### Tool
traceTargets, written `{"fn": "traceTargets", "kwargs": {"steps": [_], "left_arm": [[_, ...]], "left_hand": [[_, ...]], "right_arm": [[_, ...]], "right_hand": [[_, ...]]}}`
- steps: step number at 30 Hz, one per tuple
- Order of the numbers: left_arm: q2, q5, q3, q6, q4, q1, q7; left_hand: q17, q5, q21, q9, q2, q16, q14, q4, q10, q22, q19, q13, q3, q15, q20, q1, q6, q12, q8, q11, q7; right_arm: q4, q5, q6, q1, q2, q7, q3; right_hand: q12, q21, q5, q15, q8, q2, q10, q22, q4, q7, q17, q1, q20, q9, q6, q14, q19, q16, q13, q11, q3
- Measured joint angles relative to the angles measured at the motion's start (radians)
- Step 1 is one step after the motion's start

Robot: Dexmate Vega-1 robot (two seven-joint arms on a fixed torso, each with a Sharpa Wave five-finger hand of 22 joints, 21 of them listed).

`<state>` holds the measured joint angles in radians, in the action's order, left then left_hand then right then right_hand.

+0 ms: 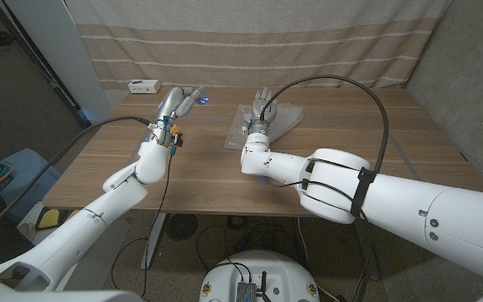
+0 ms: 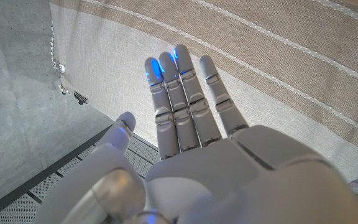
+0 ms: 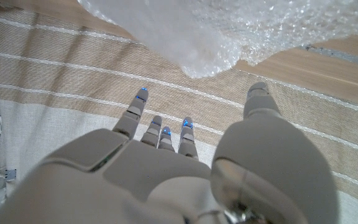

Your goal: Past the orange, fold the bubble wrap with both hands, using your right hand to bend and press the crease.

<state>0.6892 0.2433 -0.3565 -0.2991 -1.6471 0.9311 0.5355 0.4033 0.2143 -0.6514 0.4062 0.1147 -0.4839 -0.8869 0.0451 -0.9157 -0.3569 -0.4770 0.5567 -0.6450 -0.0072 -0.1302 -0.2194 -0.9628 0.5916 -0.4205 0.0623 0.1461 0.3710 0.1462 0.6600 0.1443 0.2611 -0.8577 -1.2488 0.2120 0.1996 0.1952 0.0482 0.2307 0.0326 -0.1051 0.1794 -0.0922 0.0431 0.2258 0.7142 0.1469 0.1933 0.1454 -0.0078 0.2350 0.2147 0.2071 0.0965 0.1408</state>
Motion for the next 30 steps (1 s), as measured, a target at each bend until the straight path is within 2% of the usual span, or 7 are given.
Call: {"fn": "traceTargets", "kwargs": {"steps": [12, 15, 17, 20, 23, 27, 30], "left_arm": [[-0.001, -0.001, -0.01, -0.029, 0.024, -0.022, -0.017], [-0.001, -0.001, -0.011, -0.031, 0.024, -0.023, -0.019], [-0.001, 0.0, -0.012, -0.032, 0.024, -0.025, -0.023], [0.002, -0.001, -0.014, -0.033, 0.025, -0.027, -0.031], [0.005, -0.004, -0.016, -0.036, 0.027, -0.03, -0.043], [0.012, -0.011, -0.022, -0.044, 0.034, -0.038, -0.066], [0.015, -0.014, -0.025, -0.05, 0.037, -0.042, -0.077]], "left_hand": [[-0.005, 0.0, -0.007, 0.0, -0.001, 0.008, 0.005, 0.0, 0.004, 0.005, 0.009, -0.001, 0.0, 0.005, 0.002, 0.01, 0.0, -0.004, 0.0, 0.004, 0.0], [-0.009, -0.003, -0.007, 0.0, -0.001, 0.008, 0.005, 0.0, 0.007, 0.005, 0.011, 0.001, 0.0, 0.005, 0.0, 0.009, 0.0, -0.004, 0.0, 0.003, 0.0], [-0.009, -0.004, -0.007, 0.0, -0.001, 0.013, 0.009, 0.0, 0.007, 0.005, 0.011, 0.0, 0.0, 0.001, 0.0, 0.009, 0.0, -0.004, 0.005, 0.003, 0.0], [-0.009, -0.004, -0.007, 0.0, -0.001, 0.017, 0.019, 0.0, 0.011, 0.006, 0.012, -0.001, 0.0, 0.0, -0.001, 0.01, 0.0, -0.008, 0.007, 0.0, 0.0], [-0.009, -0.004, -0.007, -0.003, -0.006, 0.023, 0.023, 0.0, 0.015, 0.009, 0.02, -0.001, 0.0, 0.002, -0.002, 0.015, 0.01, -0.011, 0.012, 0.004, 0.001], [-0.014, -0.006, -0.007, -0.003, -0.006, 0.027, 0.025, 0.0, 0.022, 0.009, 0.027, -0.006, 0.0, 0.0, -0.002, 0.015, 0.012, -0.016, 0.015, 0.0, -0.002], [-0.014, -0.007, -0.007, -0.008, -0.003, 0.033, 0.034, 0.0, 0.023, 0.009, 0.031, -0.01, 0.0, 0.001, -0.005, 0.018, 0.012, -0.019, 0.023, 0.001, -0.002]], "right_arm": [[-0.005, -0.002, 0.1, -0.032, -0.002, 0.204, -0.05], [-0.005, 0.007, 0.115, -0.04, -0.005, 0.263, -0.071], [-0.005, 0.013, 0.121, -0.043, -0.007, 0.291, -0.082], [-0.006, 0.016, 0.123, -0.043, -0.012, 0.299, -0.091], [-0.006, 0.017, 0.122, -0.041, -0.015, 0.283, -0.091], [-0.006, 0.01, 0.106, -0.026, -0.026, 0.2, -0.07], [-0.006, 0.0, 0.083, -0.013, -0.033, 0.125, -0.052]], "right_hand": [[-0.005, -0.004, 0.012, 0.018, -0.015, -0.014, -0.022, 0.0, -0.007, 0.082, -0.003, -0.014, 0.007, -0.003, -0.011, -0.018, -0.032, -0.004, 0.0, 0.022, -0.006], [0.002, 0.002, 0.029, 0.008, -0.015, 0.024, 0.008, 0.0, -0.048, 0.087, -0.006, 0.06, -0.003, -0.003, 0.02, 0.006, -0.011, 0.004, -0.001, 0.019, 0.035], [0.021, 0.021, 0.031, -0.017, -0.002, 0.047, 0.08, 0.0, -0.072, 0.065, -0.012, 0.151, -0.026, -0.003, 0.093, 0.073, 0.049, 0.025, -0.003, 0.003, 0.081], [0.058, 0.049, 0.025, -0.076, 0.034, 0.068, 0.247, 0.0, -0.078, 0.012, -0.012, 0.248, -0.071, -0.003, 0.277, 0.222, 0.157, 0.073, -0.007, -0.057, 0.133], [0.083, 0.072, 0.011, -0.088, 0.06, 0.071, 0.387, 0.0, -0.073, -0.024, -0.012, 0.277, -0.088, -0.007, 0.434, 0.346, 0.246, 0.111, -0.007, -0.103, 0.154], [0.105, 0.103, 0.003, -0.093, 0.084, 0.065, 0.524, 0.005, -0.069, -0.052, -0.012, 0.284, -0.101, -0.007, 0.589, 0.478, 0.34, 0.151, -0.012, -0.134, 0.158], [0.12, 0.127, 0.003, -0.098, 0.122, 0.064, 0.632, 0.009, -0.072, -0.062, -0.012, 0.309, -0.112, -0.005, 0.741, 0.559, 0.401, 0.171, -0.01, -0.156, 0.175]]}}
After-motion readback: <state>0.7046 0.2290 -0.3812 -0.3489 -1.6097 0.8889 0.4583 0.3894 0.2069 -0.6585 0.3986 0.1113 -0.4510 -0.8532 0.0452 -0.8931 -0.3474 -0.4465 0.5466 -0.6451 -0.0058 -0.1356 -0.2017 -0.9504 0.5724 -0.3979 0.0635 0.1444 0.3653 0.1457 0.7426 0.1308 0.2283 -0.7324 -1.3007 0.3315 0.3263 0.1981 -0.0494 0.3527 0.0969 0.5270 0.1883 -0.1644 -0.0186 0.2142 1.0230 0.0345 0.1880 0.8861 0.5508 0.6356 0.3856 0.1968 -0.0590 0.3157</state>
